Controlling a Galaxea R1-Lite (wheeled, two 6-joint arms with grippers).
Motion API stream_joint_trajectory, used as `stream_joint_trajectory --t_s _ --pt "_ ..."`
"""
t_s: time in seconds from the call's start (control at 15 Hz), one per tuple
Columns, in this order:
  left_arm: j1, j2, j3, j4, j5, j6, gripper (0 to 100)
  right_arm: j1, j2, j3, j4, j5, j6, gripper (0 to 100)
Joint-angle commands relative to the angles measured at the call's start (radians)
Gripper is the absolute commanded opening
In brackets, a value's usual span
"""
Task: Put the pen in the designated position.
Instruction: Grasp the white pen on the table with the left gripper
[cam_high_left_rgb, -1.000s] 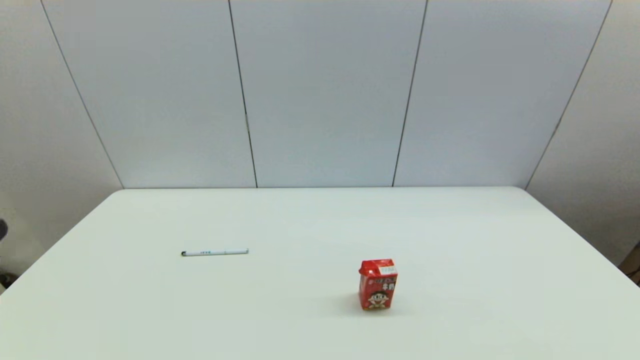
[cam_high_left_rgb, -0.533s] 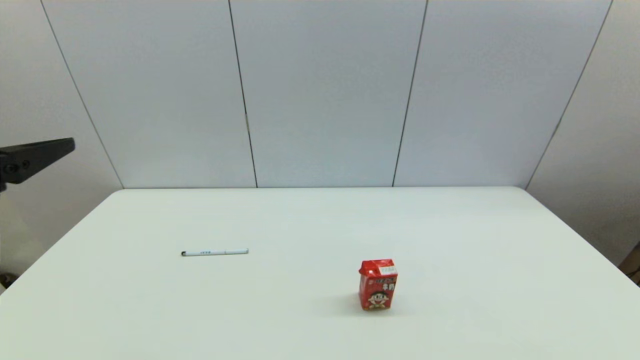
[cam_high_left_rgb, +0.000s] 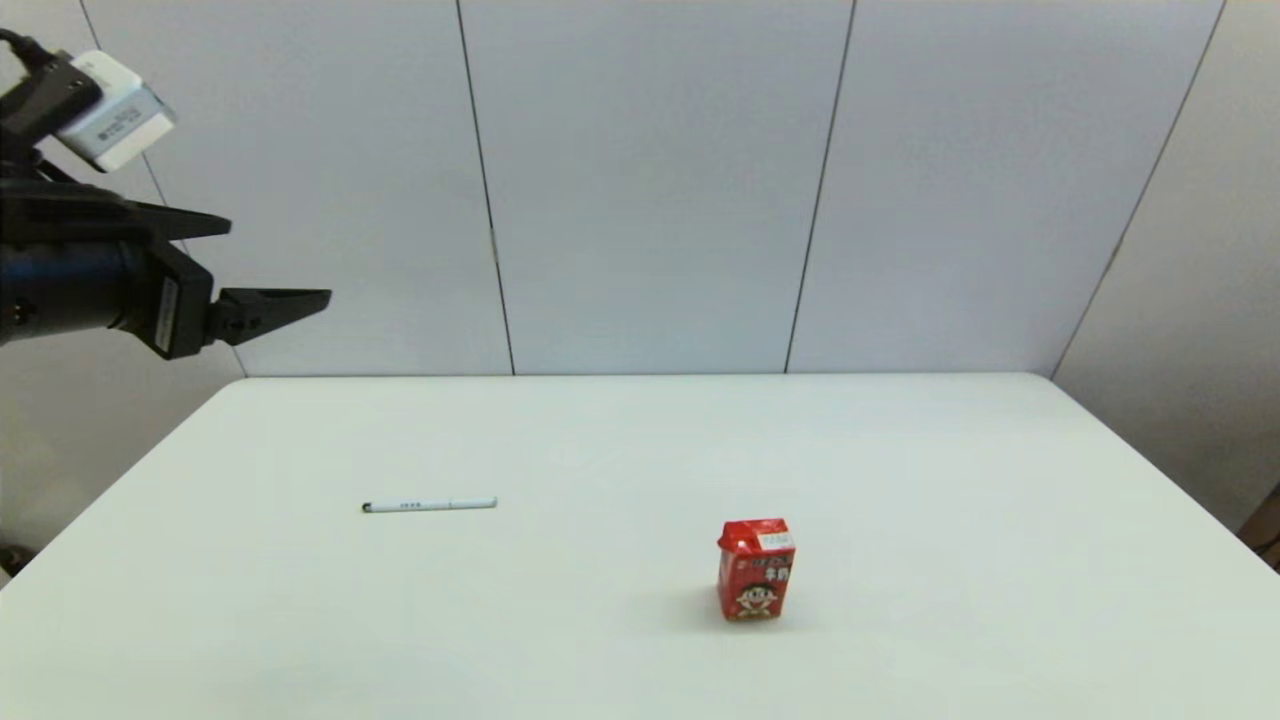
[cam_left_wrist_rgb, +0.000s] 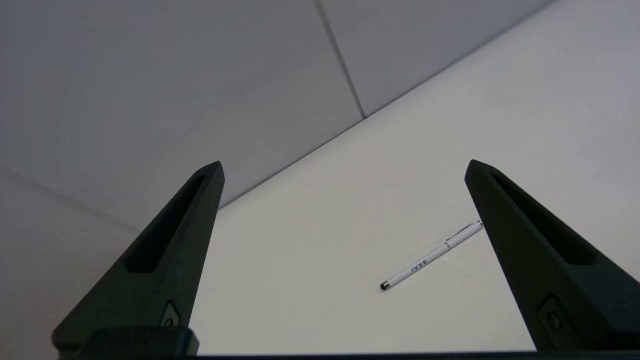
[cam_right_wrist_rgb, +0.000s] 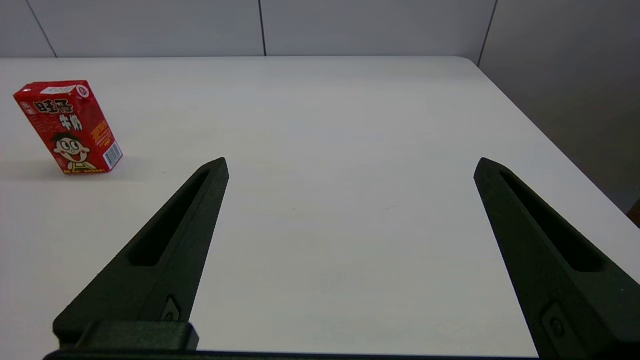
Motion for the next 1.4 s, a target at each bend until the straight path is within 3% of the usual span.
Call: stream_joint_trajectory --t_s 0.07,0.6,0.73,0.93,1.13,1.4 --pt "0.000 0.194 -0.104 0.066 -0.263 0.187 100 0.000 0.000 0.012 0.000 0.000 -0.002 100" --pt "0.043 0.458 -0.241 0.330 -0.737 0.497 100 0.000 0.000 0.012 0.000 0.000 0.000 100" --pt "0.066 0.522 -0.294 0.425 -0.816 0.613 100 0.000 0.000 0.012 0.000 0.000 0.000 100" --pt "0.115 0.585 -0.350 0.655 -0.836 0.817 100 0.000 0.000 0.012 0.000 0.000 0.000 100" --pt "0.158 0.645 -0.422 0.914 -0.793 0.997 100 0.000 0.000 0.012 0.000 0.000 0.000 100" --pt "0.166 0.679 -0.445 1.080 -0.763 0.990 100 0.000 0.000 0.012 0.000 0.002 0.000 100"
